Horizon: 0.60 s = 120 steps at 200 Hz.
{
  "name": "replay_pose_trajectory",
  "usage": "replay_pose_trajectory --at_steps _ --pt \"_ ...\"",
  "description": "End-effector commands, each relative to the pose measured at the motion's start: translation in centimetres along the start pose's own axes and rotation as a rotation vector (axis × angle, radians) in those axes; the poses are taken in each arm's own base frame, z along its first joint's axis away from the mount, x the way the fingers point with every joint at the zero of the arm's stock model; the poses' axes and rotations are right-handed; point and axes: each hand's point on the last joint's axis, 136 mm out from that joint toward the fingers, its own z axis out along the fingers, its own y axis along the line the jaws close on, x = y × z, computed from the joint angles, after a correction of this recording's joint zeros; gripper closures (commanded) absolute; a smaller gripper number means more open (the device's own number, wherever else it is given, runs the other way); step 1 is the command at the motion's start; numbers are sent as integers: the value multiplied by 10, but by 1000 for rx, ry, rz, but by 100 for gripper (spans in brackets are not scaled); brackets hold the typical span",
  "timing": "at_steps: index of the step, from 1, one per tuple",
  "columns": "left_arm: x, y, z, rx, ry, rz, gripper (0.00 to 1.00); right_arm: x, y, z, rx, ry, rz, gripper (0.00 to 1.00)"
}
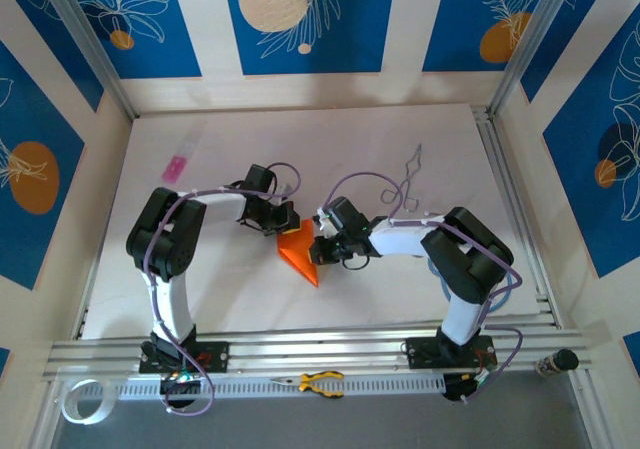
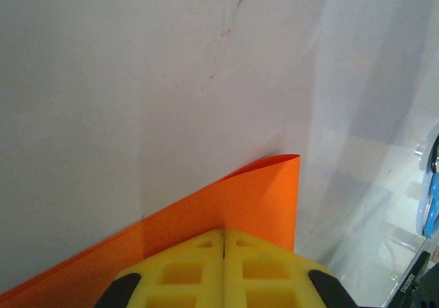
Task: Fold a paper plane with a square sheet of paper (pick it up from the middle)
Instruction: Third fold the triangle at the center of the table.
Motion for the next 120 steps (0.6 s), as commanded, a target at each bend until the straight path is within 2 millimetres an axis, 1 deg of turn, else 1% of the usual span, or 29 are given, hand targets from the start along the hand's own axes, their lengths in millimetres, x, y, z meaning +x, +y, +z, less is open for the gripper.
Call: replay_pose_trajectory --at_steps 1,44,79,96,120 --pt "13 22 5 -77 33 -43 98 -5 5 2 -14 5 -22 99" --pt "10 20 5 -73 29 -37 98 -2 -3 5 18 25 -2 99" --pt "-4 4 -5 -59 7 7 95 4 -7 4 36 38 9 99" --pt "-6 4 -7 -82 9 13 95 5 -10 2 50 33 17 99" --pt "-3 9 -6 -91 14 5 95 7 -13 2 58 29 27 99"
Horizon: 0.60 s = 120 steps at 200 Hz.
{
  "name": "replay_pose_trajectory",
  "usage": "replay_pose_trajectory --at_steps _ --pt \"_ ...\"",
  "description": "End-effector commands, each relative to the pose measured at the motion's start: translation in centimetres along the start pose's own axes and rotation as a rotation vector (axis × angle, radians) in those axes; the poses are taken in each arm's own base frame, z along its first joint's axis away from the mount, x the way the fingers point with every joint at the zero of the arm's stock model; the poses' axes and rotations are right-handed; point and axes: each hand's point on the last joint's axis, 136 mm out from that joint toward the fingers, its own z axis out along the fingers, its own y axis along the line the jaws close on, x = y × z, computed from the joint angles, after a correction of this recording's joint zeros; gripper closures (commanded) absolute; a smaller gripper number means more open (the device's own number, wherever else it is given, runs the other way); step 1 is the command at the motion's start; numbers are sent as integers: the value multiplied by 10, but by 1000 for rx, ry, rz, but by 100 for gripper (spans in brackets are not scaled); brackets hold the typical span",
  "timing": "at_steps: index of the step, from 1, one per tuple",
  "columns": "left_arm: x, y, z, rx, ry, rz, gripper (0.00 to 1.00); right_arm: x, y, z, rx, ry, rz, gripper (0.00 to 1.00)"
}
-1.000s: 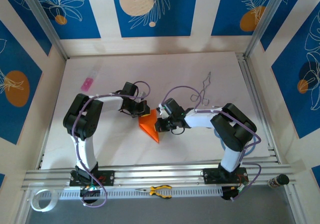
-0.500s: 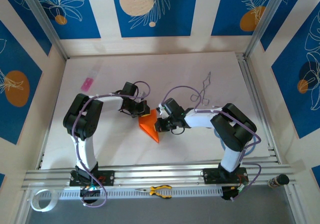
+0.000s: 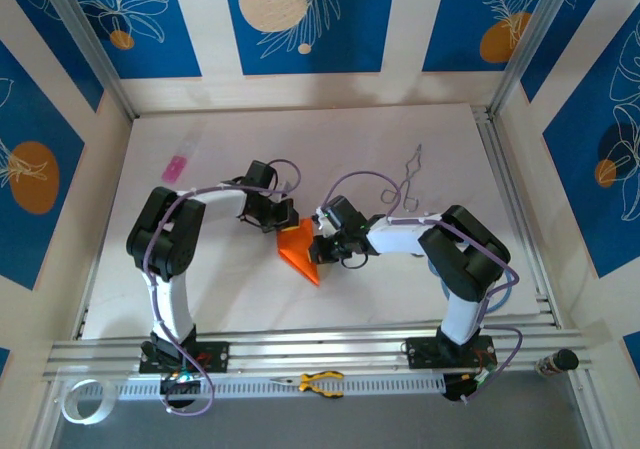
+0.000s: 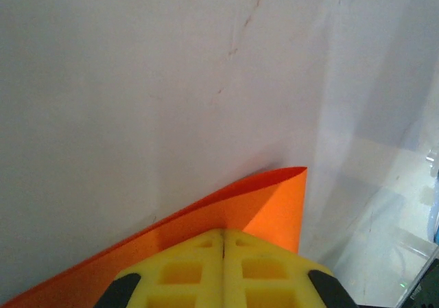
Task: Fold a paper plane with a square sheet of paper (pick it up from the middle)
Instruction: Third fold the triangle at the center of the table.
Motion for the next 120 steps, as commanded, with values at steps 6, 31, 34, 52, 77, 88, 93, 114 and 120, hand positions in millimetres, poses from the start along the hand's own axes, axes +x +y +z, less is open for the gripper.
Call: replay_pose_trajectory --at_steps 6,31,34,52,77,88,93,114,120 --pt "4 7 -1 -39 15 0 94 9 -11 -1 39 21 23 99" --pt "0 -4 -13 -17 -21 16 87 10 -12 2 40 28 31 99" --pt "-1 -6 -15 -17 -27 18 86 9 -12 2 40 26 32 99" --pt "-6 -19 -33 -1 -80 36 81 11 -13 2 45 28 41 99" --pt "-2 -34 -55 48 -145 26 81 12 -15 2 54 26 50 99" --pt "4 -38 -62 69 -160 13 85 13 -16 2 56 26 53 99" --pt "8 -38 -65 75 -164 3 87 13 -16 2 57 28 53 99" --pt "27 -40 -69 121 -182 -44 95 13 -18 2 62 27 61 99" --pt "33 -43 -69 141 -188 -53 97 13 -18 2 63 27 63 99"
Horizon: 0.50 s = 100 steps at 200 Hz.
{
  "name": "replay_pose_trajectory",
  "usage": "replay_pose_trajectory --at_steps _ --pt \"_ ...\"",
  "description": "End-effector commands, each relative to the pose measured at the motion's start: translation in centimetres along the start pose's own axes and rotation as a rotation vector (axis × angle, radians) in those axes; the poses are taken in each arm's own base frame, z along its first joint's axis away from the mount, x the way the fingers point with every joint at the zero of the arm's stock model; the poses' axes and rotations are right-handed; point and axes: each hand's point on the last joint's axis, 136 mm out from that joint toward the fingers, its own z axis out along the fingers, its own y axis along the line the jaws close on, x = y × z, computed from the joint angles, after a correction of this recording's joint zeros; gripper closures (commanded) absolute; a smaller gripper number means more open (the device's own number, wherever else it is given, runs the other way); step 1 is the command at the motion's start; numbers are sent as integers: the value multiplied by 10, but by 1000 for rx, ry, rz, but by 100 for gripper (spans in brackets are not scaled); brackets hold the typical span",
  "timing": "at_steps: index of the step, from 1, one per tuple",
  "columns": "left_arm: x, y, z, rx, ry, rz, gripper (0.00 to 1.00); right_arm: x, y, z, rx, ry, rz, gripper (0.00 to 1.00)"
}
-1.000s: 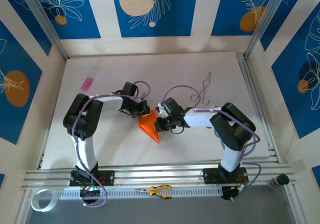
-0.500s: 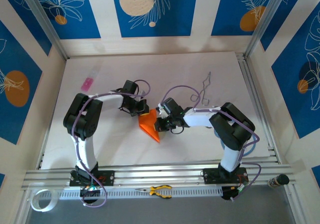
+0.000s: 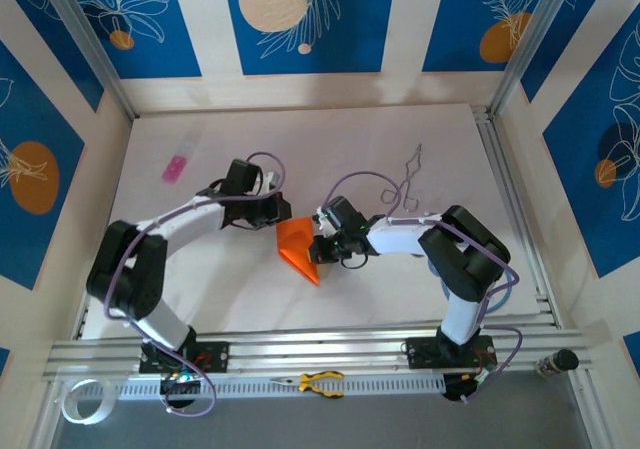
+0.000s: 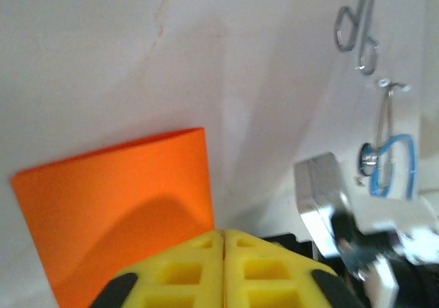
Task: Fold a paper plane with a square sheet of paper (pick it up from the middle)
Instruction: Third fold the triangle at the center of the table.
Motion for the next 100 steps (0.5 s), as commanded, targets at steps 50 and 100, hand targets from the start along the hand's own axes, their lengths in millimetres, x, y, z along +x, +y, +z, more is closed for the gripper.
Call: replay_pose_trajectory --at_steps 50,100 --pt "61 3 2 119 -71 -180 100 15 -19 1 62 30 51 99" --pt "76 6 14 152 -64 -205 100 17 -20 2 68 35 55 99"
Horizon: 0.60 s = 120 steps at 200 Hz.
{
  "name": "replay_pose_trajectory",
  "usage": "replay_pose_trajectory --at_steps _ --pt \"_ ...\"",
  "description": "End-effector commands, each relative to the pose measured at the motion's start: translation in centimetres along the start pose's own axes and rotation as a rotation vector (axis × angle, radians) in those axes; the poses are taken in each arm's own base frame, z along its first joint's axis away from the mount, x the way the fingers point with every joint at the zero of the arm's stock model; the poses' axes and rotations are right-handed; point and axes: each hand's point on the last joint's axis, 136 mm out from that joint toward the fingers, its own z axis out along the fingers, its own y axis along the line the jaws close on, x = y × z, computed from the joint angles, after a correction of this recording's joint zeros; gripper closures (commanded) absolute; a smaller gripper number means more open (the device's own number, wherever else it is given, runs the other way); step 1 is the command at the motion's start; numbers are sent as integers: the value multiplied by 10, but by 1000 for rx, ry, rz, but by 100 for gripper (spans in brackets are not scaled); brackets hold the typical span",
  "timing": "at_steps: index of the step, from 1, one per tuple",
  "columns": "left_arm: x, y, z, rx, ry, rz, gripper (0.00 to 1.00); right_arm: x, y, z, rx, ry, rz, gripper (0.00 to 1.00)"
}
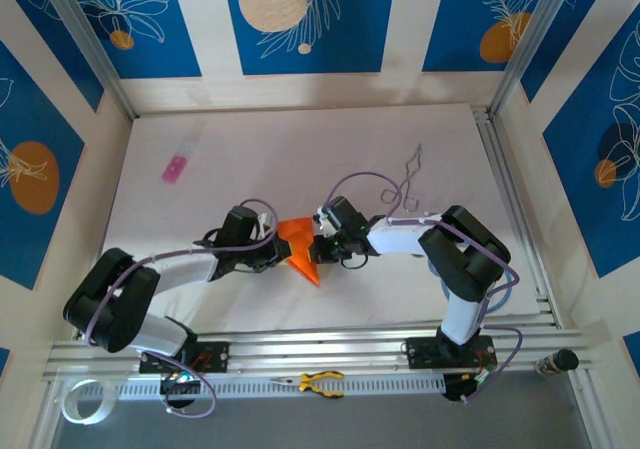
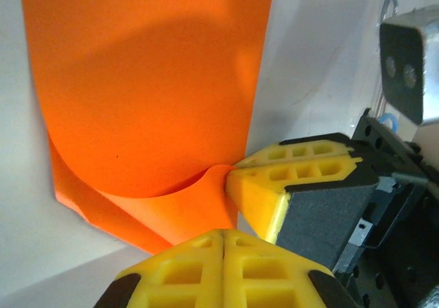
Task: Fold a paper plane with a square sheet of paper (pick it up from the middle)
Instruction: Third fold the triangle at the center of the table.
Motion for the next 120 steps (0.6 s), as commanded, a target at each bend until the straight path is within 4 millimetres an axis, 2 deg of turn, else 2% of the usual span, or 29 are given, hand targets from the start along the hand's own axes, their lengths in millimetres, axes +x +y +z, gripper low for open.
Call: replay_pose_trajectory --at_steps 1,62,120 --pt "-8 -16 3 76 -50 2 100 17 -20 2 70 38 38 99" --pt "2 -9 16 87 -19 -17 100 18 -22 1 76 41 37 99" --pt "9 12 23 38 -8 -32 100 18 -23 1 79 38 38 99"
